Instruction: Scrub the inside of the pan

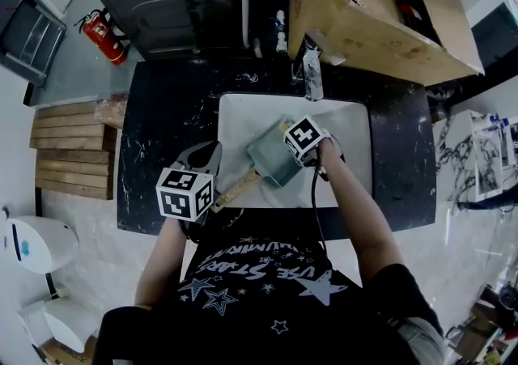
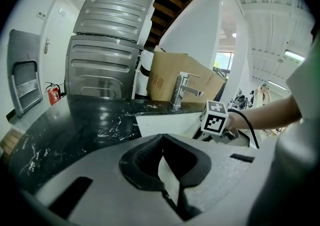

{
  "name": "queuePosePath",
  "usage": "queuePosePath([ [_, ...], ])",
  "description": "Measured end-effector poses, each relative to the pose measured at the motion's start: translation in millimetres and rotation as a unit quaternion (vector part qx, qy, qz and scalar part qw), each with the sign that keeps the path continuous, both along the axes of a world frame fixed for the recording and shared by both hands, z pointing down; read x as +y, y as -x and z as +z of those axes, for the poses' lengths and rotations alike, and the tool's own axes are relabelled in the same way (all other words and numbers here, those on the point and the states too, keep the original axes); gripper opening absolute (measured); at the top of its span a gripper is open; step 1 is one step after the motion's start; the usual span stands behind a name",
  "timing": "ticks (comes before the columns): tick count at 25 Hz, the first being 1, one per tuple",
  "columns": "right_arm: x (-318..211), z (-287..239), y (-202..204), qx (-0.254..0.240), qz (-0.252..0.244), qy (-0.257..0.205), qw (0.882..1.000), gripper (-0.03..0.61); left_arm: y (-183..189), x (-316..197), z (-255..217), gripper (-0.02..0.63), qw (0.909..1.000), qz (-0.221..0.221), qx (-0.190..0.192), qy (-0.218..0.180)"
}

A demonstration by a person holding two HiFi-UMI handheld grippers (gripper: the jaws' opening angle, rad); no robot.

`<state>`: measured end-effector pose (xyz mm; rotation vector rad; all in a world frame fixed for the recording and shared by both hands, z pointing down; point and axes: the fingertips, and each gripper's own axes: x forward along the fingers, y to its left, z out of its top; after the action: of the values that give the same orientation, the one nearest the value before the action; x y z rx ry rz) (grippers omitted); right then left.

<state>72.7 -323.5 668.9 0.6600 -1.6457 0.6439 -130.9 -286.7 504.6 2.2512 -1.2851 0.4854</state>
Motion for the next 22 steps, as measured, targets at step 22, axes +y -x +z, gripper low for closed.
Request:
queuePosePath([
  [22,42,10,27,0.012,-0.056,0.053,0.997,0.067,-4,1,0,0.009,1.0000,0.006,0.000,0.001],
])
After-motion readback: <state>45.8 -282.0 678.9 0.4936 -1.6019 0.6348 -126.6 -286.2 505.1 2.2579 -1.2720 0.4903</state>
